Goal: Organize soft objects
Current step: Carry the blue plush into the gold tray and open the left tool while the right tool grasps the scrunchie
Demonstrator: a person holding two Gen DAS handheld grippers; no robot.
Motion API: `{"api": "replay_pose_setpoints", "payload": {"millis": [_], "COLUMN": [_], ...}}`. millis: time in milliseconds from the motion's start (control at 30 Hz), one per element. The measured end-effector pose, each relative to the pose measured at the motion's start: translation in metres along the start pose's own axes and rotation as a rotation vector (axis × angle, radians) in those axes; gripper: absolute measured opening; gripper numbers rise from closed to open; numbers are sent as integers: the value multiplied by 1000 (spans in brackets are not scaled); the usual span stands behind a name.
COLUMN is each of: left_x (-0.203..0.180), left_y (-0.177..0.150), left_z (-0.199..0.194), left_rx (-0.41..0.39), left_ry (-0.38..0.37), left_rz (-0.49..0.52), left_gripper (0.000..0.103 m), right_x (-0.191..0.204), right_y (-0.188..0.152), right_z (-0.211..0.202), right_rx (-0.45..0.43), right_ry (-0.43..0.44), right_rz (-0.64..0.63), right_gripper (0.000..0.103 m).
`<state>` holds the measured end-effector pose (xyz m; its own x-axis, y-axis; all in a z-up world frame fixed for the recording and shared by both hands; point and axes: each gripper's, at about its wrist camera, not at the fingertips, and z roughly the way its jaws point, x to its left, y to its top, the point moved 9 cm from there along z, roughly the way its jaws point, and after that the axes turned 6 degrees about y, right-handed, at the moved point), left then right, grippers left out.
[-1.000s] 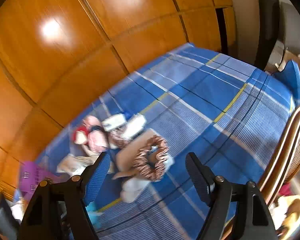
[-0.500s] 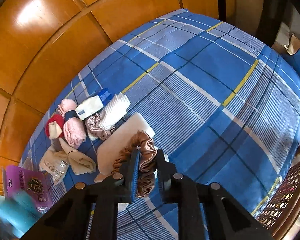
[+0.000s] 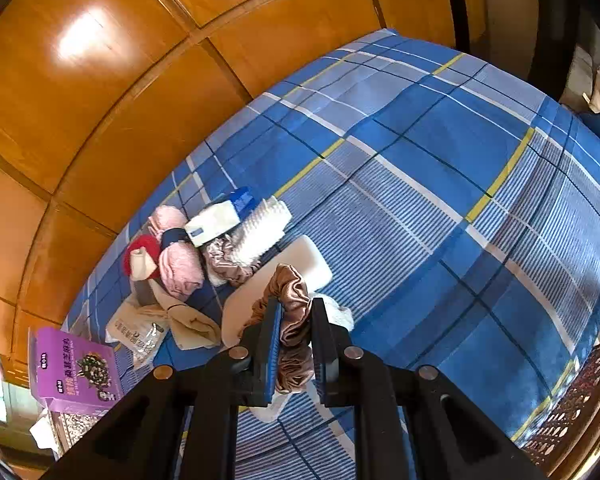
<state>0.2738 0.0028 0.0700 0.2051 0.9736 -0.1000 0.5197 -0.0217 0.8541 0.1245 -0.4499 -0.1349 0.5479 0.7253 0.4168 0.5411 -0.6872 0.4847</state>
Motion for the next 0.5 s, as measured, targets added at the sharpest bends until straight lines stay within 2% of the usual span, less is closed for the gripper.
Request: {"api": "replay_pose_setpoints", "payload": {"millis": [133,300,400,500], "left_x": [80,155,184,190], "left_y": [-49,-133,-181,-216], "left_z": [-34,-68,-73,-71], "left_rx": [24,106,167,223], "left_ry": [105,222,263,282], "left_rz": [-93,-256,-323,-336], "left_gripper": [36,36,38,43], "right_x": [5,13,20,28], "right_y": [0,-1,-3,-3], "right_z": [-2,-4,-4,-5], "right_rx": [-15,-27,-33,-49], "right_ry": [13,34,39,54], "right_rz": [-13,-38,-63,-93], "right_gripper": [12,11,10,10]}}
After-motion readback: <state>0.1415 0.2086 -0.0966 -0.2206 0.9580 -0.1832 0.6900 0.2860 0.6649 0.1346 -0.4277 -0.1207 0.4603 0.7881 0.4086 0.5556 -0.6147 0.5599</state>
